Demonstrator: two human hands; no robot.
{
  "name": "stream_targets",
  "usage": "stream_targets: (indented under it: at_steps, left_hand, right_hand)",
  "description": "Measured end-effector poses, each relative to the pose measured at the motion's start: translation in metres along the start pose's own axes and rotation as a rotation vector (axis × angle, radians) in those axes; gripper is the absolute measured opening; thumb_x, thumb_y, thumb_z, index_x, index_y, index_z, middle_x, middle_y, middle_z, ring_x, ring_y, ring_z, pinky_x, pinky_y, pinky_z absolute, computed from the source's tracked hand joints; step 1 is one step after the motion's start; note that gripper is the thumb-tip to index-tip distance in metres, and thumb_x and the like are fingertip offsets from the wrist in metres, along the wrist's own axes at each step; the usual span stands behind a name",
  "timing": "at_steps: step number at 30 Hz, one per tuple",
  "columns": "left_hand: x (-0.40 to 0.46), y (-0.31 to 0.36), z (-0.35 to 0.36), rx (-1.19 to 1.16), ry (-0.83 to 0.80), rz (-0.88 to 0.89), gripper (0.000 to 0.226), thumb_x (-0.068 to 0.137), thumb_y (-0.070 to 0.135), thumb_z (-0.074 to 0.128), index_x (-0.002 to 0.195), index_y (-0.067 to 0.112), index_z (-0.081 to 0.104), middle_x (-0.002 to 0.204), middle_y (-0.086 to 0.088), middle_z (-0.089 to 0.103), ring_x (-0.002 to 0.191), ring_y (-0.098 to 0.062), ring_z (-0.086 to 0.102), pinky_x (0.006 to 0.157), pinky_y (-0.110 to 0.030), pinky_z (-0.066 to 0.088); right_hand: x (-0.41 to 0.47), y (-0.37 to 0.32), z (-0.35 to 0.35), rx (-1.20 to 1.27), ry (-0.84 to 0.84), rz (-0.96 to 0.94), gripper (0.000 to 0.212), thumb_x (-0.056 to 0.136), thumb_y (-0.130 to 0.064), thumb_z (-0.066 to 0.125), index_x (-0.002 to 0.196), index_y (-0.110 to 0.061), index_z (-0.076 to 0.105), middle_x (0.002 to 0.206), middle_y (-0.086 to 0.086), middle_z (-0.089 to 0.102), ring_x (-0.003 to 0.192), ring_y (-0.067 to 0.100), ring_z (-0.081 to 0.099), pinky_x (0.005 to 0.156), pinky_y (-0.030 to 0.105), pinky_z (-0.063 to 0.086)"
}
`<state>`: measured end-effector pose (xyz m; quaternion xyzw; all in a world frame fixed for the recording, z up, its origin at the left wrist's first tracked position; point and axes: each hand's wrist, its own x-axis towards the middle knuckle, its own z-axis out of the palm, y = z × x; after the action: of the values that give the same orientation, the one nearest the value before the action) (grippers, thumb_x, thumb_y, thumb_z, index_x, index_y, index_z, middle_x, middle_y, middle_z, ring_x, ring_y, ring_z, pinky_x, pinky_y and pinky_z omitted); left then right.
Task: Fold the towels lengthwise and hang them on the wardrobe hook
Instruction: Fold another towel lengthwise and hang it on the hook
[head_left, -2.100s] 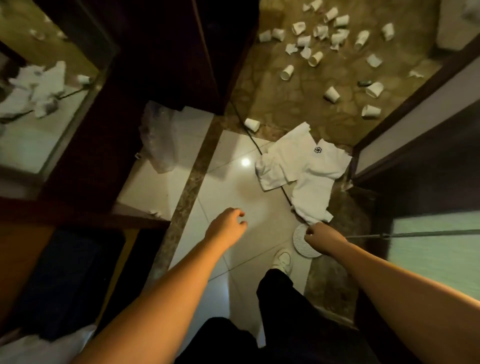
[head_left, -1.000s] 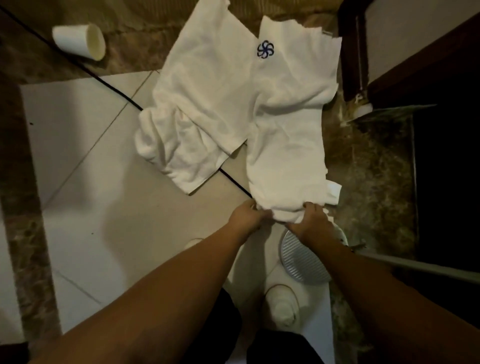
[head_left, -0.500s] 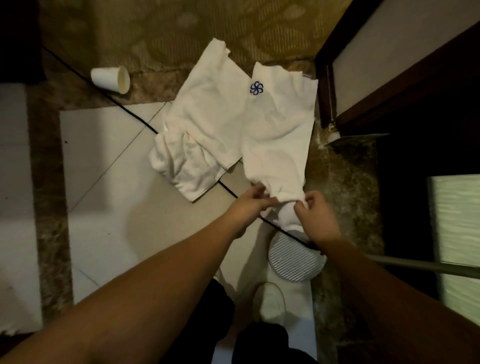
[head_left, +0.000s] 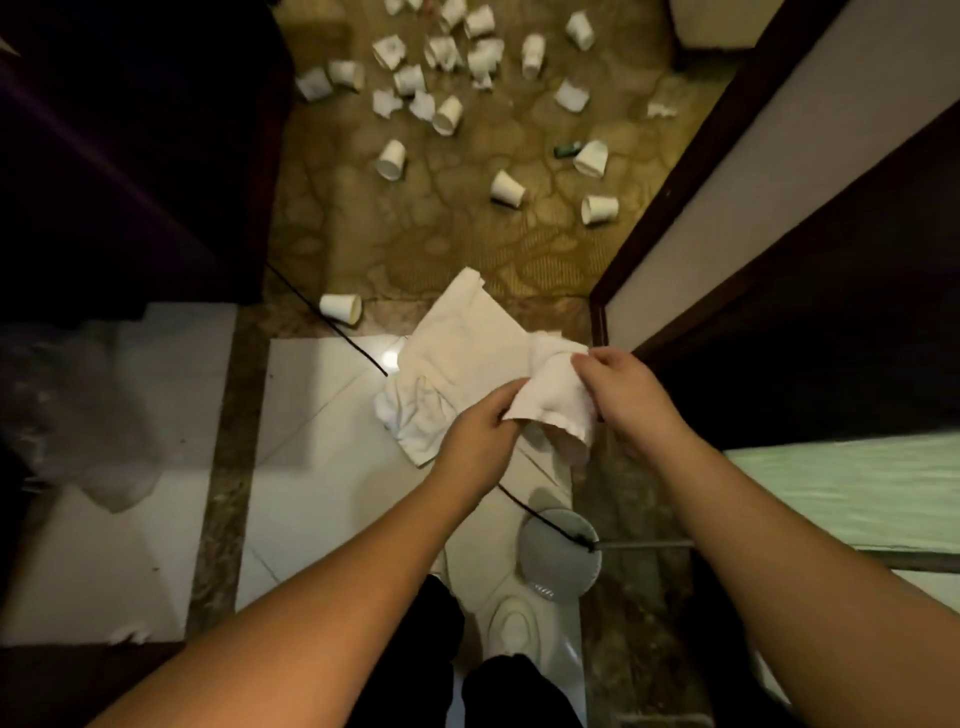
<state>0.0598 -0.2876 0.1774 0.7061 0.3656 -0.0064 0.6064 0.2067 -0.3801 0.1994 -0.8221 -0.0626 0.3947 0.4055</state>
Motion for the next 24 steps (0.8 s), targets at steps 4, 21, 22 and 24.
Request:
stream_targets:
  at_steps: [4, 21, 22, 24]
  left_hand:
    - [-0.052, 0.088, -0.038, 0.013, 0.108, -0.002, 0.028, 0.1, 0.024, 0.053, 0.125, 0.024, 0.066, 0.116, 0.004, 0.069, 0.107, -0.014, 0.062, 0.09, -0.02, 0.051]
    - [-0.41, 0.202, -0.216, 0.197, 0.565, -0.207, 0.042, 0.096, 0.053, 0.053, 0.118, 0.019, 0.066, 0.109, -0.002, 0.069, 0.102, -0.023, 0.065, 0.091, -0.035, 0.05]
    - [-0.432, 0.196, -0.223, 0.21, 0.603, -0.221, 0.042, 0.095, 0.055, 0.053, 0.118, 0.022, 0.065, 0.107, 0.001, 0.07, 0.098, -0.019, 0.066, 0.089, -0.036, 0.052]
    - [-0.483, 0.181, -0.236, 0.218, 0.657, -0.21, 0.037, 0.095, 0.054, 0.055, 0.115, 0.025, 0.067, 0.097, 0.007, 0.071, 0.087, -0.011, 0.066, 0.079, -0.033, 0.053]
  right_hand:
    - [-0.067, -0.082, -0.028, -0.12, -0.15, -0.194, 0.029, 0.097, -0.048, 0.055, 0.121, -0.031, 0.056, 0.114, -0.011, 0.06, 0.1, 0.005, 0.057, 0.076, 0.02, 0.043]
    - [-0.375, -0.274, 0.034, -0.567, -0.443, -0.853, 0.028, 0.093, -0.017, 0.061, 0.117, -0.032, 0.064, 0.104, -0.009, 0.062, 0.089, 0.004, 0.057, 0.066, 0.018, 0.041]
    - [-0.392, -0.277, 0.044, -0.579, -0.453, -0.898, 0.027, 0.093, -0.016, 0.06, 0.114, -0.031, 0.064, 0.103, -0.01, 0.063, 0.09, 0.005, 0.058, 0.065, 0.018, 0.04]
    - [-0.433, -0.277, 0.067, -0.622, -0.478, -0.996, 0.023, 0.094, -0.015, 0.059, 0.109, -0.031, 0.064, 0.099, -0.012, 0.062, 0.09, 0.004, 0.057, 0.067, 0.016, 0.04]
